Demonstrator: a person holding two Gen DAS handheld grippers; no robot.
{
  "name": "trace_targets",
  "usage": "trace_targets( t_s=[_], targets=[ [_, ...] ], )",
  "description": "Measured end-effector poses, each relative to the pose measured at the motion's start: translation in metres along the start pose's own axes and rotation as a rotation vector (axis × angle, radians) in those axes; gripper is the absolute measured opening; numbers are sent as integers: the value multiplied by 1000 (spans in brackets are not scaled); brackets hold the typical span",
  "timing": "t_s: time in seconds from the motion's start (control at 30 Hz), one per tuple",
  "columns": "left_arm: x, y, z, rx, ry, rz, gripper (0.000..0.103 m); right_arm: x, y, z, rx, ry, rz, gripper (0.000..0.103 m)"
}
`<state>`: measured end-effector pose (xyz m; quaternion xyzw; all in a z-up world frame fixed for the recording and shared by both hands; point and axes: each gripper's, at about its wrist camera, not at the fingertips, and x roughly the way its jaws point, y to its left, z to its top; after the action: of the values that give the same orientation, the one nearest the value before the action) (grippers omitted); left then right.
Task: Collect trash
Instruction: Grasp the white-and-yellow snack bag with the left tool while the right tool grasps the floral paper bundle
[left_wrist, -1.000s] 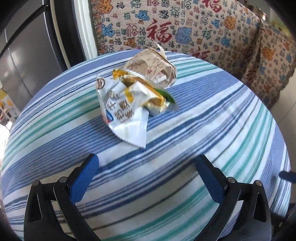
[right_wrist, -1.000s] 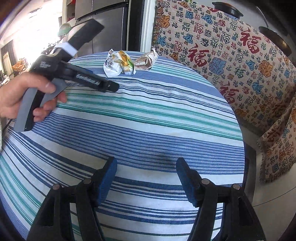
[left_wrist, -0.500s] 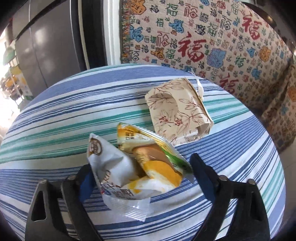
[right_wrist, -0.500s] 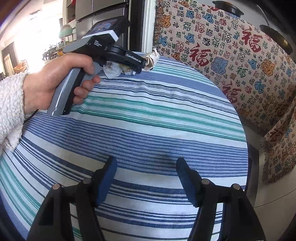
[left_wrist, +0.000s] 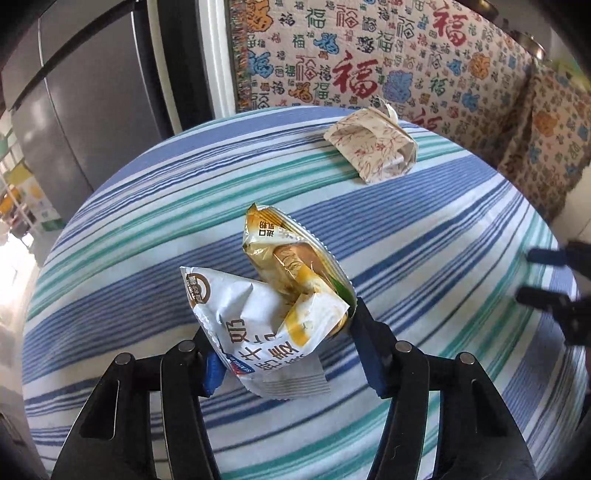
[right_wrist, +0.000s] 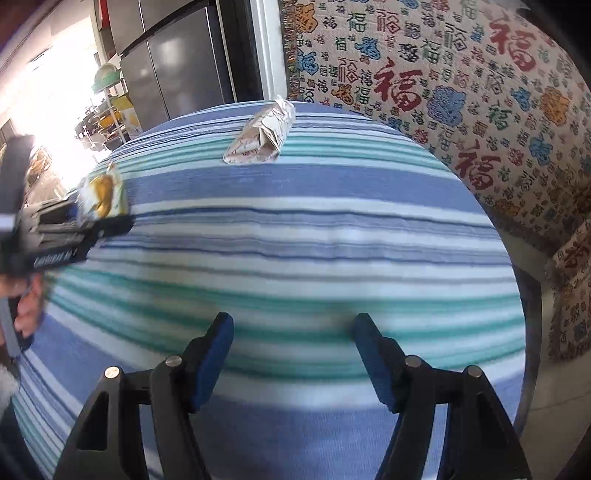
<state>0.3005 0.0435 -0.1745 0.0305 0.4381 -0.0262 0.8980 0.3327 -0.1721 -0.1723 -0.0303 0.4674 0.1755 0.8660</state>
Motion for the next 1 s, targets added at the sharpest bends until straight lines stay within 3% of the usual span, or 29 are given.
trace_targets(
  t_s=[0.2, 0.3, 0.4, 0.47, 0.53, 0.57, 0.73, 1.0],
  targets=[
    [-7, 14, -8, -43, -22, -26, 63, 55, 23, 76, -1, -35, 1, 71],
    [-2, 5, -3, -18, -14, -2, 65, 75, 30, 103, 45, -57, -3, 83],
    [0, 5, -1, -18, -14, -10, 65, 90, 39, 124, 57, -67, -37, 86],
    [0, 5, -1, -18, -13, -11, 65, 99, 44, 134, 44, -69, -75, 86],
    [0, 5, -2, -16, -14, -10, 65, 101, 46, 138, 25, -72, -90, 78],
    [0, 5, -1, -15, -14, -10, 65, 98, 44, 138, 30, -83, -93, 65],
    [1, 5, -1, -7, -15, -12, 65, 78, 30, 108, 23, -65, -88, 64],
    [-18, -31, -22, 60, -14, -99, 65, -5, 16, -9, -37, -39, -114, 64]
  ],
)
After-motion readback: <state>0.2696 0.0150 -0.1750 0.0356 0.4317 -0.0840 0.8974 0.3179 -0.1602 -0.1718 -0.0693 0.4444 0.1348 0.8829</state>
